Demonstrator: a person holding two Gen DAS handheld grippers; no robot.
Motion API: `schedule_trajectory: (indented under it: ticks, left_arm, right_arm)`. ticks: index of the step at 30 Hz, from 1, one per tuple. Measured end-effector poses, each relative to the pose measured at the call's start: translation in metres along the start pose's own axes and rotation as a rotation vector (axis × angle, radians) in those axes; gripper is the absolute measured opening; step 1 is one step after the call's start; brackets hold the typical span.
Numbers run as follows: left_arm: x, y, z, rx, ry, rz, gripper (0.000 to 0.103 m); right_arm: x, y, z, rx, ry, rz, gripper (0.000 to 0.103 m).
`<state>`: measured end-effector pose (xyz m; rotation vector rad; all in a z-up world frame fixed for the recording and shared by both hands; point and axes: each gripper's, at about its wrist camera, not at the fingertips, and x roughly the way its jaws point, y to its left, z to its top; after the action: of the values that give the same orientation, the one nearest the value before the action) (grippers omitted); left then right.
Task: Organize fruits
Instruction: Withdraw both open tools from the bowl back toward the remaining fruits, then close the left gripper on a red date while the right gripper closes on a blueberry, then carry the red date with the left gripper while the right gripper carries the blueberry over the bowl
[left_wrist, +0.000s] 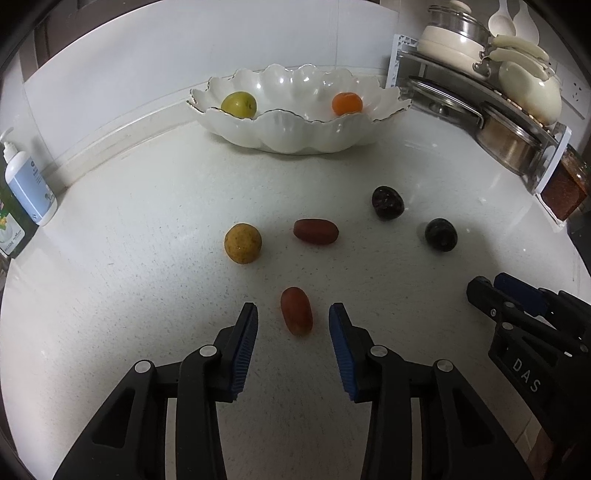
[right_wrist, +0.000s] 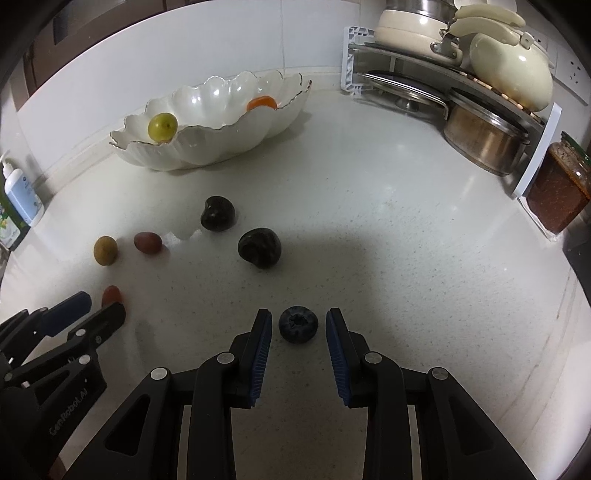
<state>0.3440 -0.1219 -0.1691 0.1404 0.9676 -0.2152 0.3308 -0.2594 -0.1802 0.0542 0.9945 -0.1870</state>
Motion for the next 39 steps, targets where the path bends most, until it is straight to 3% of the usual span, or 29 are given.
schedule_trajectory:
  ticks: [11,16,26,39]
  left_arm:
    - [0.01,-0.002,0.002,-0.011,0.018,0.002,0.029]
    - [0.01,-0.002,0.002,-0.002,0.013,0.011,0.02]
    - [-0.004,0.0,0.003,-0.02,-0.014,0.002,0.018]
    - [-0.046,0.004,0.015,-0.019,-0.123,-0.001,0.018]
  right_arm:
    - [0.007,-0.003,0.001,0.013,0.017,0.007,0.031]
    - [0.007,-0.001,0.0,-0.004,0.011,0.01,0.025]
    - [-0.006,-0.001,0.003,-0.001,-0.024,0.031,0.024]
    - [-0.042,0.011,0.016,-0.024,-0.122,0.075,0.024]
